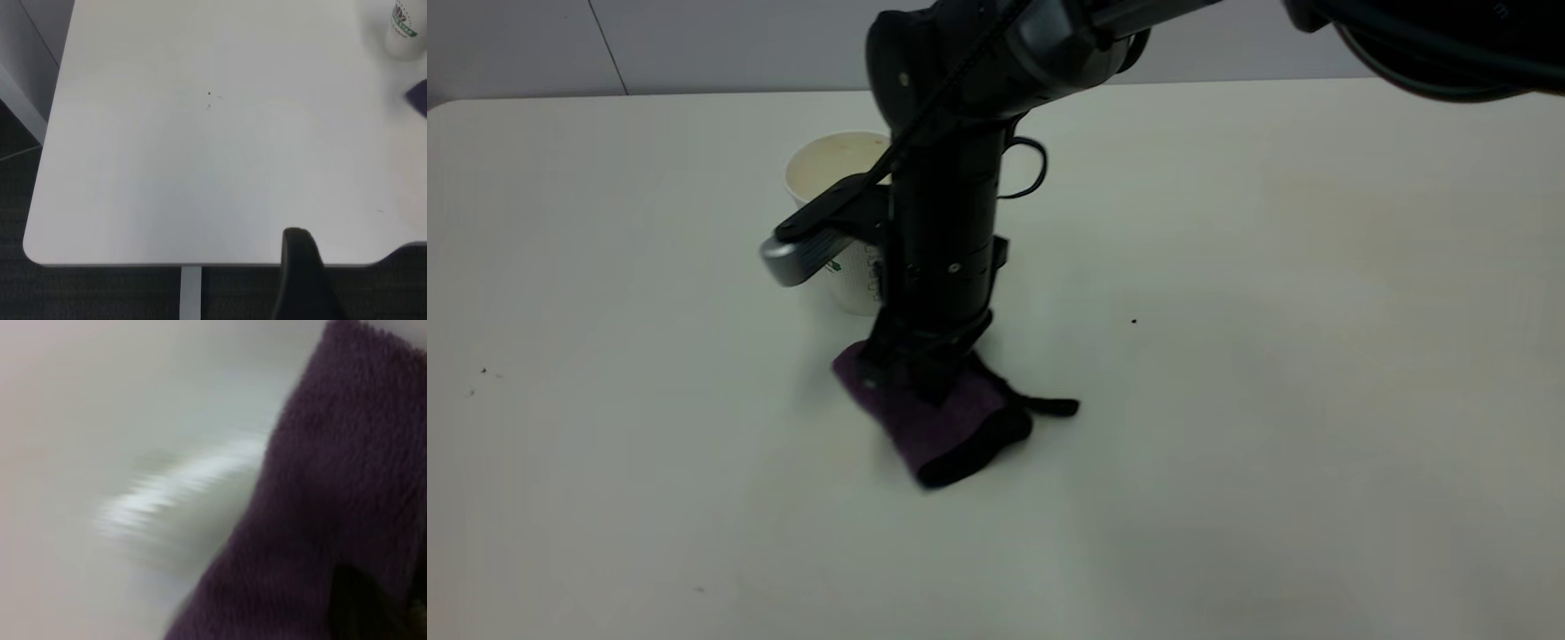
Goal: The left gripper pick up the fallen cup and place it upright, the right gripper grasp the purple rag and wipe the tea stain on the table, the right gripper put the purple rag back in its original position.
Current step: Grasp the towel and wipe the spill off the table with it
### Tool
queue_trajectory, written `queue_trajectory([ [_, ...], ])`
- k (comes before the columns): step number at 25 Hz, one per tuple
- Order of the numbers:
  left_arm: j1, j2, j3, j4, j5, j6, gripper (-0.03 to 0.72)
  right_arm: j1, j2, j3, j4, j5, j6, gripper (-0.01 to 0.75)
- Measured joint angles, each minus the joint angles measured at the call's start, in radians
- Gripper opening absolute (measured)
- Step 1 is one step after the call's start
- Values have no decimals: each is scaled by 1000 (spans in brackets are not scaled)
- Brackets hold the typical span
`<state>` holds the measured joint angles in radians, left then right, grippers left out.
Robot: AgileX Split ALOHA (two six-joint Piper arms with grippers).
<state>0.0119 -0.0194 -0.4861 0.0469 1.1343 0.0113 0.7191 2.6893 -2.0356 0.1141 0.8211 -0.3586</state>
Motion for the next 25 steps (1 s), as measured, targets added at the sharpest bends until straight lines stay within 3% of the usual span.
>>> queue_trajectory([
  [5,0,0,0,0,0,0,489,-142,0,0,-175,0,154,65],
  [10,0,0,0,0,0,0,489,-266,0,0,-204,40,185,65],
  [20,0,0,0,0,0,0,489,-315,0,0,-264,84,170,67],
  [25,0,0,0,0,0,0,489,-417,0,0,-272,90,185,69],
])
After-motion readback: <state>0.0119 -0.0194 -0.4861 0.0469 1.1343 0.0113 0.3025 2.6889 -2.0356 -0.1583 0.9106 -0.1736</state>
